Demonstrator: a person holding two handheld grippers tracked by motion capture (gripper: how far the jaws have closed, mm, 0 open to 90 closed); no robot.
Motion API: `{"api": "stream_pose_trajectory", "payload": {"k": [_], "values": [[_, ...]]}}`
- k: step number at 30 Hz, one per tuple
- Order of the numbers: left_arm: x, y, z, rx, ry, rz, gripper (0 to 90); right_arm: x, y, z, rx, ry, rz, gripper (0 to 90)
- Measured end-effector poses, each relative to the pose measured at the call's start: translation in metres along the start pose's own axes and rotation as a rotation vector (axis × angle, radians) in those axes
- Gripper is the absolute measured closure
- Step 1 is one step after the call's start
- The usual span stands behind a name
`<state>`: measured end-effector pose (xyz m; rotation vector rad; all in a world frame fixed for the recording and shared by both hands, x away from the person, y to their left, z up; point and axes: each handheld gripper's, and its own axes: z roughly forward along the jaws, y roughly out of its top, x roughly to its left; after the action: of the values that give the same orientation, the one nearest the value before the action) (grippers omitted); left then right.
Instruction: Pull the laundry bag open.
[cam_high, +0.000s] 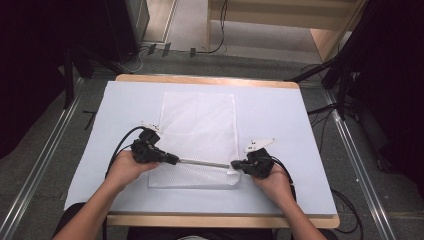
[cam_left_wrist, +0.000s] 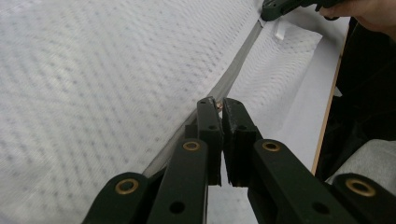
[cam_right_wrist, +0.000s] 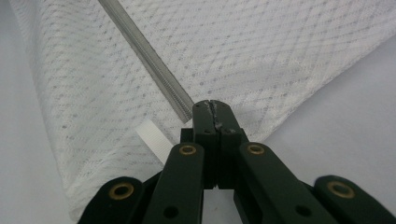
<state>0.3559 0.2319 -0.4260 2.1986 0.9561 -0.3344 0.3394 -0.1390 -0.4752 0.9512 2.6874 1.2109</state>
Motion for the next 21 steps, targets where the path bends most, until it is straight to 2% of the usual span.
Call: {"api": "stream_pose_trajectory", "payload": {"k": [4, 10, 18, 21], "values": [[0.006, -0.006, -0.007, -0.011, 0.009, -0.005, 87.9, 0.0, 0.0, 0.0, 0.0, 0.004, 0.001, 90.0], [0.013, -0.017, -0.016, 0.002, 0.016, -0.01, 88.0, 0.0, 0.0, 0.0, 0.001, 0.0, 0.007, 90.0], [0.025, -0.028, -0.029, -0.013, 0.011, -0.069, 88.0, -0.001, 0.0, 0.0, 0.003, 0.007, 0.007, 90.0], [0.03, -0.035, -0.035, -0.017, 0.023, -0.086, 88.0, -0.001, 0.0, 0.0, 0.002, 0.009, 0.012, 90.0]]}}
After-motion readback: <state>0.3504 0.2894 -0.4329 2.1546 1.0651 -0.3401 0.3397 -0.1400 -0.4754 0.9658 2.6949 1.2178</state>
